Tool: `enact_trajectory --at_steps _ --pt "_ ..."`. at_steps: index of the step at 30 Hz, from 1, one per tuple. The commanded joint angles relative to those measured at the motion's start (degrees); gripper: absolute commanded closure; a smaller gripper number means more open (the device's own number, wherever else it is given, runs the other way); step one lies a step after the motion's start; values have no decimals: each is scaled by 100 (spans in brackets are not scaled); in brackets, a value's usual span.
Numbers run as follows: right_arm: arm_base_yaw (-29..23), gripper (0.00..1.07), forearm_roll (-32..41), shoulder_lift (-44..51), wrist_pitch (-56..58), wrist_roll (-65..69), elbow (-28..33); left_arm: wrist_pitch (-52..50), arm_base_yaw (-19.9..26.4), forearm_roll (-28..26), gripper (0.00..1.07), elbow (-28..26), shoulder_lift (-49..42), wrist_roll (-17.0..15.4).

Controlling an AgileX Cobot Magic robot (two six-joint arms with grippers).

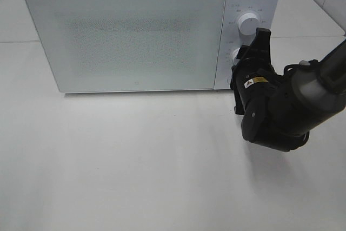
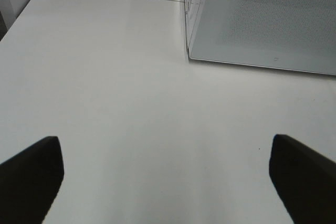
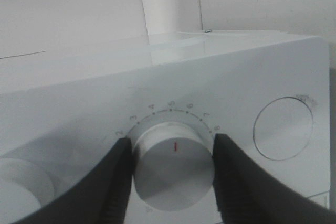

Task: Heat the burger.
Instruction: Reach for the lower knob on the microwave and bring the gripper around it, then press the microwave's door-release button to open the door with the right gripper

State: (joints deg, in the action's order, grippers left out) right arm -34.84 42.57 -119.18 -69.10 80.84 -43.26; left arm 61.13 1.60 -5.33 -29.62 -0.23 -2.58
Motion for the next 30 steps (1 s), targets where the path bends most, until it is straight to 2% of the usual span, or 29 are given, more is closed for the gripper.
enact_trajectory --at_steps 1,5,7,8,10,11,13,16,18,21,30 --pt "17 91 -745 29 -1094 -143 -120 -11 6 -40 6 0 -40 -29" --pt "17 86 -745 29 -1094 -166 -120 -11 6 -40 6 0 -40 -29" --pt "17 77 -745 29 -1094 -183 -120 -11 6 -40 6 0 -40 -29" --pt "17 77 -745 29 -1094 -183 -120 -11 6 -40 6 0 -40 -29" --pt "17 63 -739 29 -1089 -241 -120 -11 6 -40 6 0 -40 -29" --pt "17 63 -739 29 -1089 -241 -120 -11 6 -40 6 0 -40 -29" --pt "17 55 -670 34 -1089 -390 -115 -11 6 -40 6 0 -40 -29" --pt "17 52 -659 40 -1089 -441 -115 -11 6 -40 6 0 -40 -29" --pt "17 42 -630 40 -1106 -619 -115 -11 6 -40 6 0 -40 -29" --pt "17 38 -630 40 -1106 -653 -115 -11 6 -40 6 0 -40 -29" --pt "-6 38 -636 97 -1037 -791 -109 -11 6 -40 6 0 -40 -29"
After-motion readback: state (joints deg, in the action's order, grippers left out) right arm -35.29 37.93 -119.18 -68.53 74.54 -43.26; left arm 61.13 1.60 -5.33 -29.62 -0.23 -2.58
